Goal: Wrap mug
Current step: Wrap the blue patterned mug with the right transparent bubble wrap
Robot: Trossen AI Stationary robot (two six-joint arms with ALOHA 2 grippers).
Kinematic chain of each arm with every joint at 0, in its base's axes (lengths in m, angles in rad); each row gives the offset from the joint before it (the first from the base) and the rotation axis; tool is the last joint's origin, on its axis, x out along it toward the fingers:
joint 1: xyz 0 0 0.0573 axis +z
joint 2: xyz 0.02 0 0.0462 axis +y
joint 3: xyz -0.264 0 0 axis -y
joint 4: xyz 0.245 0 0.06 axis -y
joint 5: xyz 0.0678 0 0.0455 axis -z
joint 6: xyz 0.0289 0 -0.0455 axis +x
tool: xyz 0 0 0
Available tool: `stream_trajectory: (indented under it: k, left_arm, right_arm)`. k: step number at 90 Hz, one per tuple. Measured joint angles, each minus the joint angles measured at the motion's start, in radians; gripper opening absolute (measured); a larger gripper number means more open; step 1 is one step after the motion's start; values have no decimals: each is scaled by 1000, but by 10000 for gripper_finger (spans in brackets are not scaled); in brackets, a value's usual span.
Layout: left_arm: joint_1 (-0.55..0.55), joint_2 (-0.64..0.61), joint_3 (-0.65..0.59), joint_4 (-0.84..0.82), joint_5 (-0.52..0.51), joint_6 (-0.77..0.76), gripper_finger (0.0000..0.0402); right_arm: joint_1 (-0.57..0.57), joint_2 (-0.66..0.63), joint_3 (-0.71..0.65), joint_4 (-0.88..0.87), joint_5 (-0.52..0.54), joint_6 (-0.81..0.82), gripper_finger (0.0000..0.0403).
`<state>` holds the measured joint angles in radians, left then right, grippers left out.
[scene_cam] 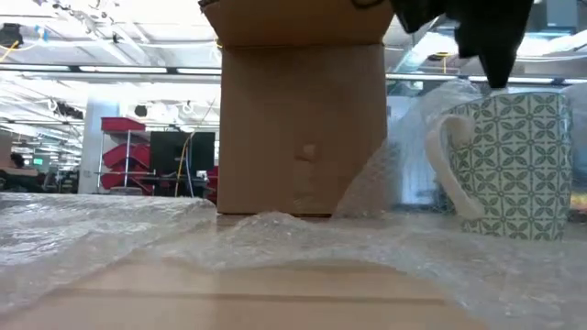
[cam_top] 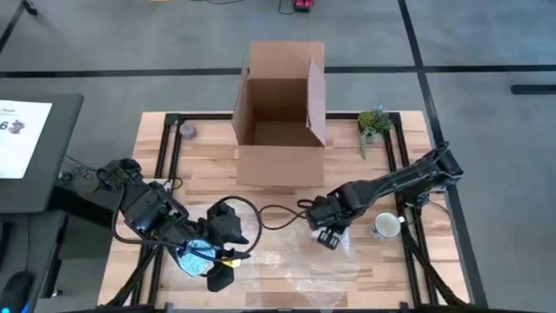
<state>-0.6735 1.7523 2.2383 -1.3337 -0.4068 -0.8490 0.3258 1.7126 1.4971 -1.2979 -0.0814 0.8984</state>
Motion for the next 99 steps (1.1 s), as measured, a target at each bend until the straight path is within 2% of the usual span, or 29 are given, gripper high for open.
stream_trajectory:
  k: [10, 24, 32, 38, 49, 62, 75, 85, 99]
  left_arm:
    - [0, 0, 0, 0, 0, 0, 134]
    - [-8, 0, 0, 0, 1, 0, 134]
    - [-12, 0, 0, 0, 1, -1, 134]
    - [-13, 0, 0, 1, 0, -1, 134]
    - [-13, 0, 0, 1, 0, -3, 134]
    - [-13, 0, 0, 1, 1, -8, 134]
    - [-13, 0, 0, 1, 0, -11, 134]
    - [-7, 0, 0, 1, 0, -12, 134]
    - [7, 0, 0, 1, 0, -35, 134]
  right_arm:
    - [-2, 0, -11, -45, 4, 11, 73]
    - [-13, -3, -99, -17, 6, 11, 165]
    - [-19, -9, -169, 60, 0, 14, 205]
    - [-21, -7, -223, 132, 0, 29, 216]
    - [-21, -8, -297, 277, 0, 38, 191]
    - [-36, -6, -322, 313, 35, -18, 101]
    - [-64, -6, -314, 320, 53, -221, 22]
    - [-90, -6, -314, 328, 53, -363, 16]
    - [-129, -6, -314, 352, 55, -457, 63]
